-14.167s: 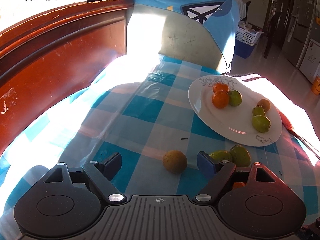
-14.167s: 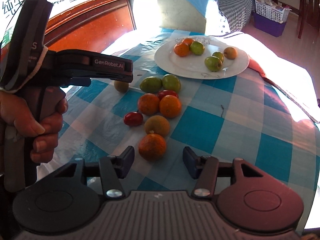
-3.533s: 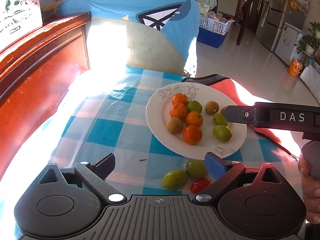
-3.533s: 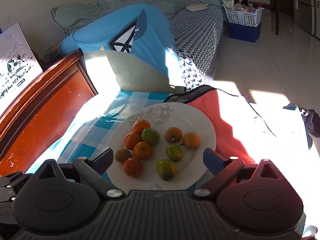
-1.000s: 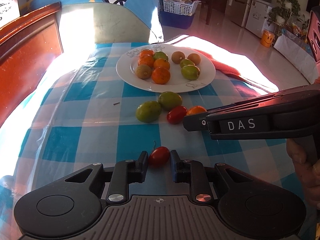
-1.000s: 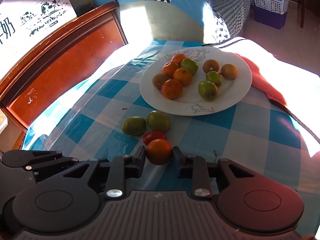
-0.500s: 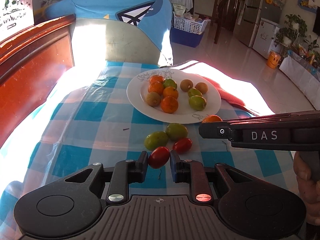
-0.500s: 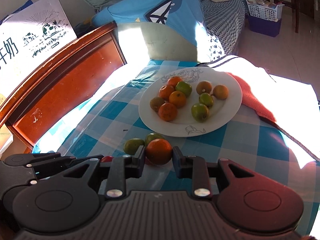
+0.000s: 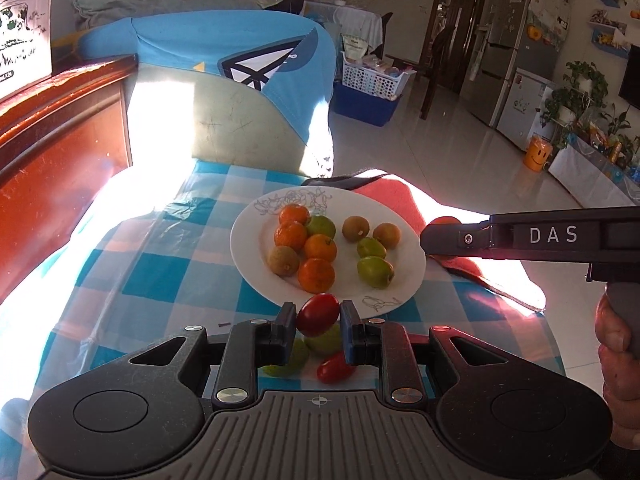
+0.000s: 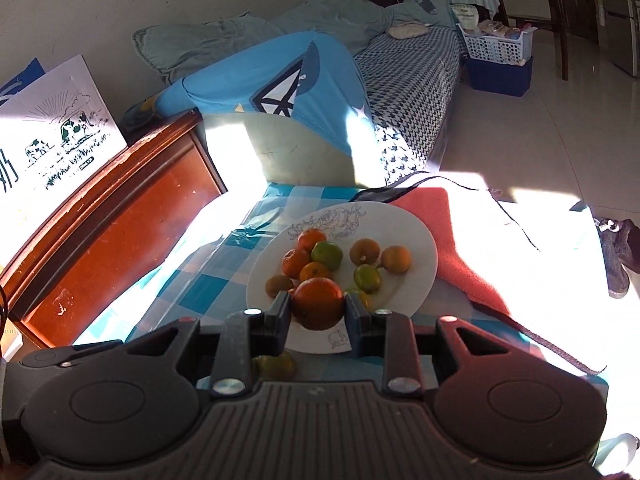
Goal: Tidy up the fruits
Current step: 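Carry both held fruits toward the white plate, then lower both fruits onto the plate and open both tools, then withdraw both tools from the plate toward the fruit left on the cloth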
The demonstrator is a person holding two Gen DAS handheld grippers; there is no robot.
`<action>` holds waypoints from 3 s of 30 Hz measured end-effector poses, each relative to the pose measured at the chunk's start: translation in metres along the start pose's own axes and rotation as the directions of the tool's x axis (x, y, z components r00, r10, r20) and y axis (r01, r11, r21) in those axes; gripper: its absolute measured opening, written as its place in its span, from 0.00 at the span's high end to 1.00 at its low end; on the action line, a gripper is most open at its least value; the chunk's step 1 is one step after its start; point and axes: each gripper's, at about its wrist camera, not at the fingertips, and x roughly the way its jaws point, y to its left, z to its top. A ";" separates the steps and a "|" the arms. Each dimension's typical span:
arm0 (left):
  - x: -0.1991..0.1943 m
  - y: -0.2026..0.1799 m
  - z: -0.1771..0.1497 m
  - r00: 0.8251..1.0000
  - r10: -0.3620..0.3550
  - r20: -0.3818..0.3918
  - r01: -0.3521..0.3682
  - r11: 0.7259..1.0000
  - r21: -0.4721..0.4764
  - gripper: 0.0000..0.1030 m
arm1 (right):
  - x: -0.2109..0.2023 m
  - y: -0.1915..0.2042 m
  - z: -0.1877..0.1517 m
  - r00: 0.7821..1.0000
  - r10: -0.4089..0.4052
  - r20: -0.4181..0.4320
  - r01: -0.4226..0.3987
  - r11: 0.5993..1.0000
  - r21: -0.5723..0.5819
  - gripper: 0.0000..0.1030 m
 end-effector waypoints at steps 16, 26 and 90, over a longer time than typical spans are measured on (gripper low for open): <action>0.055 -0.014 0.019 0.999 -0.034 -0.020 0.034 0.999 0.006 0.80 | 0.052 -0.047 0.023 0.994 -0.065 -0.084 0.075 0.989 0.130 0.72; 0.075 -0.014 0.026 0.999 -0.038 -0.024 0.038 0.999 -0.006 0.80 | 0.075 -0.054 0.024 0.991 -0.061 -0.115 0.079 0.984 0.160 0.72; -0.016 0.057 -0.015 0.948 0.278 -0.156 -0.288 0.957 -0.046 0.04 | 0.060 0.018 -0.051 0.986 0.045 -0.160 -0.028 0.994 0.105 0.46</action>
